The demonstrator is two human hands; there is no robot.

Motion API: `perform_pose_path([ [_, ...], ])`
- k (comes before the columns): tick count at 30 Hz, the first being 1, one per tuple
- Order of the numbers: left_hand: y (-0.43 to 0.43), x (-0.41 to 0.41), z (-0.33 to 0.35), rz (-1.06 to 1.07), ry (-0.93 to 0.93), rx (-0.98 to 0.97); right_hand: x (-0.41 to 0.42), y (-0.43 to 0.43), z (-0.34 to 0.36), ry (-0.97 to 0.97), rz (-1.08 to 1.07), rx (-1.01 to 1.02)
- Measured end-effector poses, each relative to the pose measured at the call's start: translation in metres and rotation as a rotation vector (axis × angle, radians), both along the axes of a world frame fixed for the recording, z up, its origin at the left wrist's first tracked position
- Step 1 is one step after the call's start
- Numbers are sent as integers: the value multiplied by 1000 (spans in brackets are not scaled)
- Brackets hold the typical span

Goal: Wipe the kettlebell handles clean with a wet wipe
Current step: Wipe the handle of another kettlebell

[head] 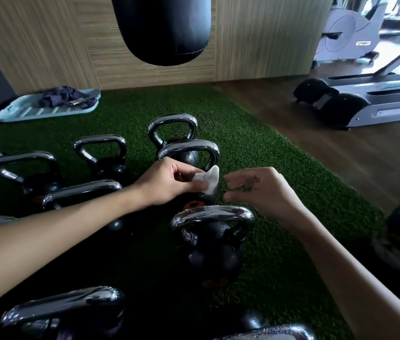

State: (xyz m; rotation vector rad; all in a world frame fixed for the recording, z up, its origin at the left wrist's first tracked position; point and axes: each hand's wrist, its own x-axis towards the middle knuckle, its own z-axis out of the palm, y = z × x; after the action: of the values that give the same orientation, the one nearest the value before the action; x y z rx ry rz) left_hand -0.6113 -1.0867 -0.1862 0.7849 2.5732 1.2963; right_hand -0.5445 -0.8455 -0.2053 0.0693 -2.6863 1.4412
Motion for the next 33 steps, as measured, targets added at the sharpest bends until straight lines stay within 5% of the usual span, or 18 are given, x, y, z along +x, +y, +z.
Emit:
perform_pose_path([
  [2,-8,-3,8,-31,199,-217,-2,11,-4,-4,82,303],
  [4,-12,-2,10,-71,294,-356,-6,14,-8,-57,190,385],
  [13,-7,12,1,-310,243,-589,-19,17,-8,-13,436,568],
  [22,-2,2,1,-329,84,-392,-7,32,-11,79,516,593],
  [30,19,9,2,-371,398,-494,3,76,-22,104,402,573],
  [33,9,19,-13,-259,394,-363,3,85,-30,116,359,576],
])
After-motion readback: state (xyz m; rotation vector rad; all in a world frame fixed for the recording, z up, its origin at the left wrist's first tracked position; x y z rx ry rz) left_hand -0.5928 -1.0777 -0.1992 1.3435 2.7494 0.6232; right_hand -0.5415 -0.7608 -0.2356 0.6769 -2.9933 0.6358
